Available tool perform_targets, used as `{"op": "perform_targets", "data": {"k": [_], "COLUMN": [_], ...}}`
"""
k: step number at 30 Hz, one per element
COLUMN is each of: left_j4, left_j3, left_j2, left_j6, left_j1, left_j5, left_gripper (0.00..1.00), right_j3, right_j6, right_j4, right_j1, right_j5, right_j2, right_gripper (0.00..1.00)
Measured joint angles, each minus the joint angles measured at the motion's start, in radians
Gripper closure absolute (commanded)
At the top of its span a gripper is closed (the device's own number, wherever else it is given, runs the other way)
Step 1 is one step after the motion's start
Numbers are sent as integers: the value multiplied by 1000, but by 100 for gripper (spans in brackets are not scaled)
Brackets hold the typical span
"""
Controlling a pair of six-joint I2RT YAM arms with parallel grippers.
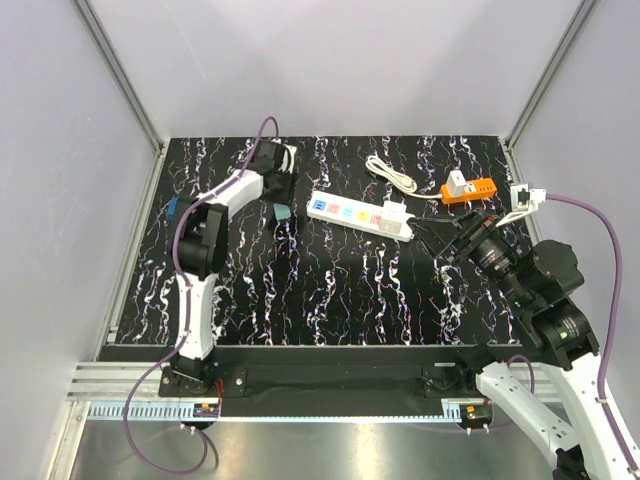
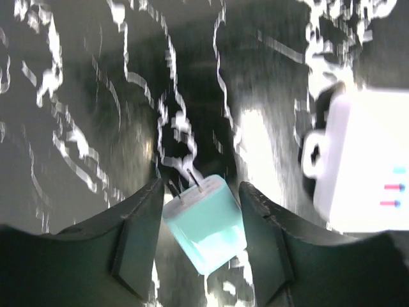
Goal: Insert the plug
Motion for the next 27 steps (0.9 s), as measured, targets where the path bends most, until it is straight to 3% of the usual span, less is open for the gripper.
{"op": "perform_targets", "data": {"k": [6,13,27], "left_j4": [3,33,92], "left_j3": [-196,-345,-336], "left_j2": [-188,-385,-237], "left_j6": [-5,-86,-257], "left_j1": [0,0,0], "left_j5": [23,-9,-87], "left_gripper": [23,17,20], "right_j3": [-26,-54,-85], "right_j6": [20,51,71], "right_j4": [0,0,1], "right_j1": [0,0,0], "right_j5": [-1,-14,-19], "right_j2": [1,-20,-82], "right_gripper": [0,0,0]}}
